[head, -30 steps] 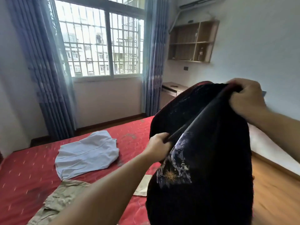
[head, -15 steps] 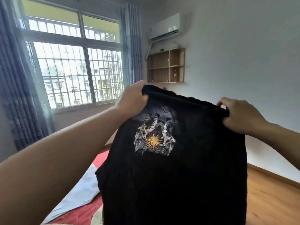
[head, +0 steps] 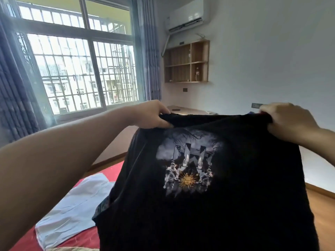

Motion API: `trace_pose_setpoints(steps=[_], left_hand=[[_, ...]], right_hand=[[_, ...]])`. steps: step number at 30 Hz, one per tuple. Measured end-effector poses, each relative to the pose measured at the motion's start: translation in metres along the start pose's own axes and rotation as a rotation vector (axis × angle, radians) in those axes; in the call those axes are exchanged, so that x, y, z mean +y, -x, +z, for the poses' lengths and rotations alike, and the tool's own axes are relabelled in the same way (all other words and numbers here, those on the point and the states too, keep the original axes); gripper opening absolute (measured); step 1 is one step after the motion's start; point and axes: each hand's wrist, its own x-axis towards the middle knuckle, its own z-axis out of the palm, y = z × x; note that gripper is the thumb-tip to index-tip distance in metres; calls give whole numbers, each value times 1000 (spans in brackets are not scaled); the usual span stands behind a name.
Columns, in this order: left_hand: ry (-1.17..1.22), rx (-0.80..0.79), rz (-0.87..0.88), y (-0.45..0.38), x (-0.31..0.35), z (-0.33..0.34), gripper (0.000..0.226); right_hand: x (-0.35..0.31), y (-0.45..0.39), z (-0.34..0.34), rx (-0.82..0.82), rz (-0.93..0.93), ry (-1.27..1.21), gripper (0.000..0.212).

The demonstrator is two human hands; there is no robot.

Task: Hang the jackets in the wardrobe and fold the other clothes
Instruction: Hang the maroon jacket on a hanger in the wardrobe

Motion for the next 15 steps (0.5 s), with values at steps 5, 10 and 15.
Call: trace_pose_setpoints(steps=[5,10,15], left_hand=[[394,-535,-119,-9,-37,20,28],[-92,90,-25,-49,-55,69,22],[89,398,-25,-69,-14,76,29]], right_hand=[[-20,-18,11,9,108,-82,15],[-46,-6,29,-266,196,53,18],[-105,36,88,-719,115,-587,83]])
